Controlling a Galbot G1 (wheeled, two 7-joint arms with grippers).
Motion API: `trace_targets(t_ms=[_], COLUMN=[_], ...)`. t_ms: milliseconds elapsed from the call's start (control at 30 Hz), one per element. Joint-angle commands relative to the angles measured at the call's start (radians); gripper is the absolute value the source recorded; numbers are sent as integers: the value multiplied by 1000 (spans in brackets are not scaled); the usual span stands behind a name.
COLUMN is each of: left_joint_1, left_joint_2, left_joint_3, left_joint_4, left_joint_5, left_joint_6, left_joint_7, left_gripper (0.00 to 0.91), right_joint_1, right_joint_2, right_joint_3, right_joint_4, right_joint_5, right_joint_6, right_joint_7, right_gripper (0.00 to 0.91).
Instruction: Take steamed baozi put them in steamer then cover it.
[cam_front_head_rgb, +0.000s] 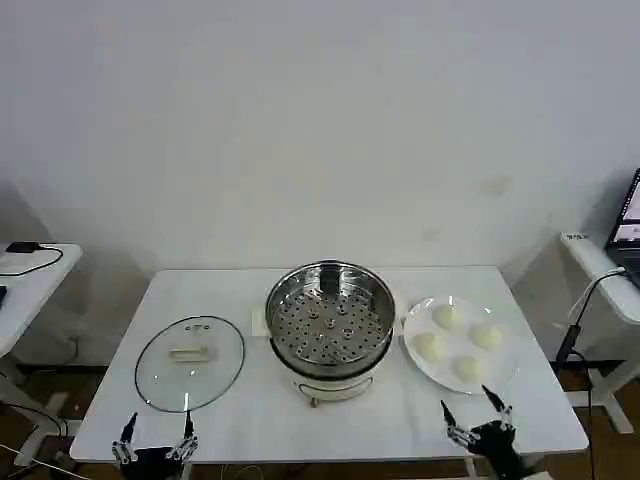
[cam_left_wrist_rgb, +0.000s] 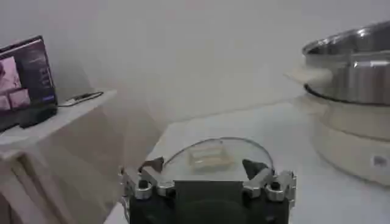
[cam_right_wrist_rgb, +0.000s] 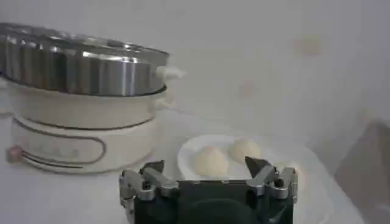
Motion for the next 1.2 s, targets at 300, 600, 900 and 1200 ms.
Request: trace_targets(t_ms=[300,600,900,1200], left_joint_1=[-47,-50,-58,-64], left_joint_2=[4,-10,-26,-27], left_joint_3=[-89,-86,-84,-84], left_joint_4=[-61,-79,-83,-81], left_joint_5=[68,105,120,122], left_joint_6=[115,113,118,118], left_joint_7=[175,174,172,174], left_gripper=[907,907,907,907], right_joint_1=[428,1051,1552,1703], right_joint_2=[-390,-543,-422,-287], right_joint_3=[-14,-500,-1002,-1215], right_joint_4=[-185,-514,-866,-1039], right_joint_5=[-272,-514,-612,-538], right_joint_6=[-166,-72,96,94], right_joint_7=[-264,-602,-888,-1029], right_gripper=[907,907,907,907])
